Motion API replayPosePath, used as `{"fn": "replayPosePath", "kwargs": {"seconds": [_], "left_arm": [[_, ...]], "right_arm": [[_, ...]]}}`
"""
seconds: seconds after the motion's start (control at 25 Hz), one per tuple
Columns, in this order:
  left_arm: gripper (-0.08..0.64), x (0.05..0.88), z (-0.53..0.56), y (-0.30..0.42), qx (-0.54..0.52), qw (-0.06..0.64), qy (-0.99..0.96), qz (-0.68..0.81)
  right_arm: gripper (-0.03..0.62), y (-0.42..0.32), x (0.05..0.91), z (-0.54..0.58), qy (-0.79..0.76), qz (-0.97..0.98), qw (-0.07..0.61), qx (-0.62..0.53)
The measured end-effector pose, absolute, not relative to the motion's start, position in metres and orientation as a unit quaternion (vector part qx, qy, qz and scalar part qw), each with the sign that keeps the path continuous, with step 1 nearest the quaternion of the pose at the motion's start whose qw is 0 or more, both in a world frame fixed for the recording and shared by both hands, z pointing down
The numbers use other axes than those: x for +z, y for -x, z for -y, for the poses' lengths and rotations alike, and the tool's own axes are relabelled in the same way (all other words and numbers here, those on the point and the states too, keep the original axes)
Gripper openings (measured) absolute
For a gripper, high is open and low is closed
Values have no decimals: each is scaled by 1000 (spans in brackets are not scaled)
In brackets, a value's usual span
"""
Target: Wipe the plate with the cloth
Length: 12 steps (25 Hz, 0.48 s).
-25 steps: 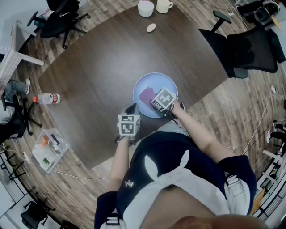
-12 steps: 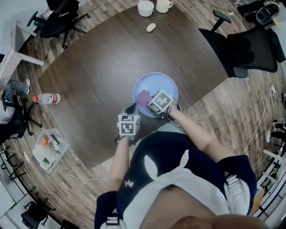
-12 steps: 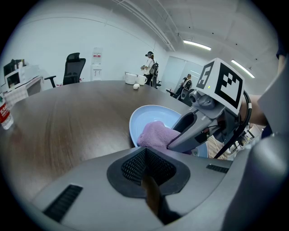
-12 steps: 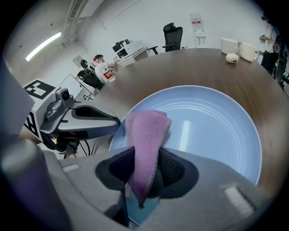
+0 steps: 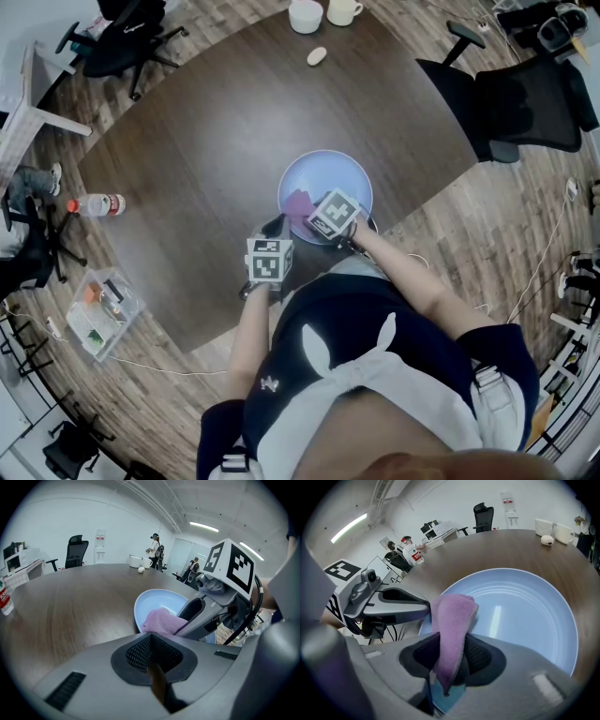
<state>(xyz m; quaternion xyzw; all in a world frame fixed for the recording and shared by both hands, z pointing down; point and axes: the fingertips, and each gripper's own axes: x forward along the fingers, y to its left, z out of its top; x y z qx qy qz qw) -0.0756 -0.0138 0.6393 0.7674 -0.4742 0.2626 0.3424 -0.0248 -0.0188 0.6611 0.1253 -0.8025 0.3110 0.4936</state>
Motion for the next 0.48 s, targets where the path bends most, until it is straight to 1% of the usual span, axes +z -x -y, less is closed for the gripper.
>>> {"fn": "replayPosePath", "kwargs": {"seconds": [0.48], "left_arm": [[5, 640, 14, 73, 265, 340, -768, 473]], "right_arm": [[149, 19, 660, 9, -104, 798, 503, 315]]}}
